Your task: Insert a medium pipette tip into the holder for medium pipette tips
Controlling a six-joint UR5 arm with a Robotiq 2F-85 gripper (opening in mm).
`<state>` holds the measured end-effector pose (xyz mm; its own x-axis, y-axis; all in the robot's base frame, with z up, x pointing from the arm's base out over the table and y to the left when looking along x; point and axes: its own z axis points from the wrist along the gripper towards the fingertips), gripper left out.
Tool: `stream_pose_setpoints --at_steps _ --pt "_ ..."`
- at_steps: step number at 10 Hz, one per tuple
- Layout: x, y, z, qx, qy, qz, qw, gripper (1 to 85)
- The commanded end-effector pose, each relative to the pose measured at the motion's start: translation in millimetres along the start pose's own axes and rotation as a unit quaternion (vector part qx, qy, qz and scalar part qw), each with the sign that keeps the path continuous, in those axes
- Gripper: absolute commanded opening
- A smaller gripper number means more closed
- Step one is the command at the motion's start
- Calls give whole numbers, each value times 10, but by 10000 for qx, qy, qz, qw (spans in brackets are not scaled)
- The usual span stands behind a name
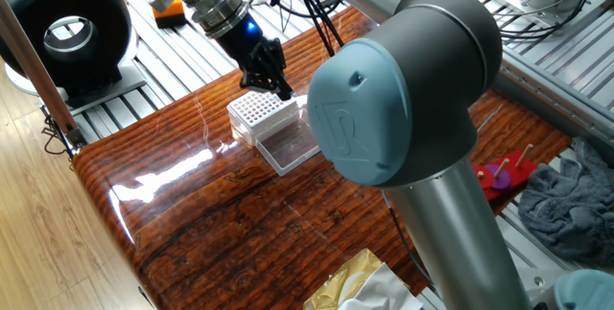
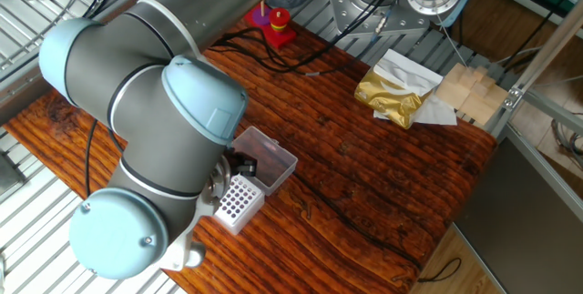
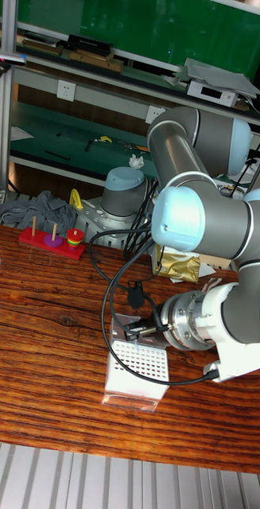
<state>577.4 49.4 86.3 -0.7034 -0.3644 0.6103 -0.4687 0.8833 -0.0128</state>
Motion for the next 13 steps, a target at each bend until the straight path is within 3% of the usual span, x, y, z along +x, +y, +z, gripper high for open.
stream_pose_setpoints --at_steps 1,13 --pt "-12 44 4 -61 -24 -44 10000 10" --pt "-17 40 84 -113 -50 -89 9999 10"
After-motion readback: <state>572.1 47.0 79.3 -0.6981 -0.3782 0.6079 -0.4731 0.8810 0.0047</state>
